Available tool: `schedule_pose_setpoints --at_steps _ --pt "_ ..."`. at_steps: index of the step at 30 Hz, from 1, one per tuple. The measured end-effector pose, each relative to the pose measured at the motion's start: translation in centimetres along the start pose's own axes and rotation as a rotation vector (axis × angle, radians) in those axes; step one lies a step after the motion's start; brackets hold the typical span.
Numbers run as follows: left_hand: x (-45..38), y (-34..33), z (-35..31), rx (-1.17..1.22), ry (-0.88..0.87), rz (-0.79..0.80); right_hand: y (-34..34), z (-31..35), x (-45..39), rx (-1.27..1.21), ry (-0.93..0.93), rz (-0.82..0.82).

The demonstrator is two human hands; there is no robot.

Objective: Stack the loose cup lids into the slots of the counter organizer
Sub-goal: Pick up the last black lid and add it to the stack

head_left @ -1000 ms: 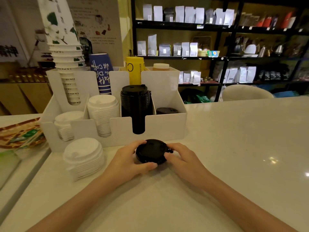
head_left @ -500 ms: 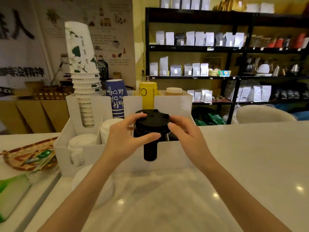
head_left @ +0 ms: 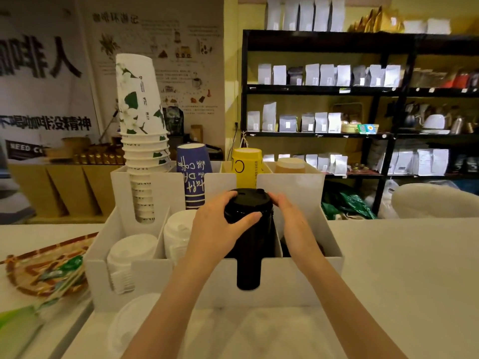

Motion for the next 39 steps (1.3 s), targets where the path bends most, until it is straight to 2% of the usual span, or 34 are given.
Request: schedule_pose_setpoints --at_steps 8,13,19,26,31,33,35,37,39 --pt "-0.2 -0.2 0.7 -0.01 0.026 0.088 -0.3 -0.3 -0.1 -0.022 0.035 0.022" --pt "-0.4 -0.4 1.4 0.077 0.067 0.16 0.3 0.2 0.3 0.058 0.094 -0.053" --pt "-0.3 -0.7 2.3 0.054 0.107 0.211 0.0 0.3 0.6 0.16 0.122 -0.066" --pt "0.1 -0.6 1.7 0.039 0.071 0.209 0.7 0.3 0.9 0.13 0.057 -0.056" --pt "1.4 -0.6 0.2 -0.262 -0.104 0.175 0.8 0.6 1.1 0.016 -0.05 -0.057" --pt "2.1 -0.3 0.0 -0.293 -0.133 0.185 0.7 1.1 1.2 0.035 -0.022 -0.084" --pt "3.1 0.6 0.0 -0.193 -0.108 0.185 0.6 1.8 1.5 0.095 0.044 -0.125" --pt "4.5 2.0 0.0 -0.102 -0.119 0.142 0.7 2.9 2.2 0.142 0.169 -0.212" --pt "5.9 3.5 0.6 -0.134 -0.155 0.086 0.3 4.2 3.2 0.134 0.28 -0.273"
Point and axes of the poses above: each hand's wrist, its own x-axis away from the middle knuckle, its own y-axis out of the back of the hand, z = x × y, the point moved 8 cm from there along -x, towards the middle knuckle, and after that the axes turned 8 degrees about -z, right-handed, at the moved point
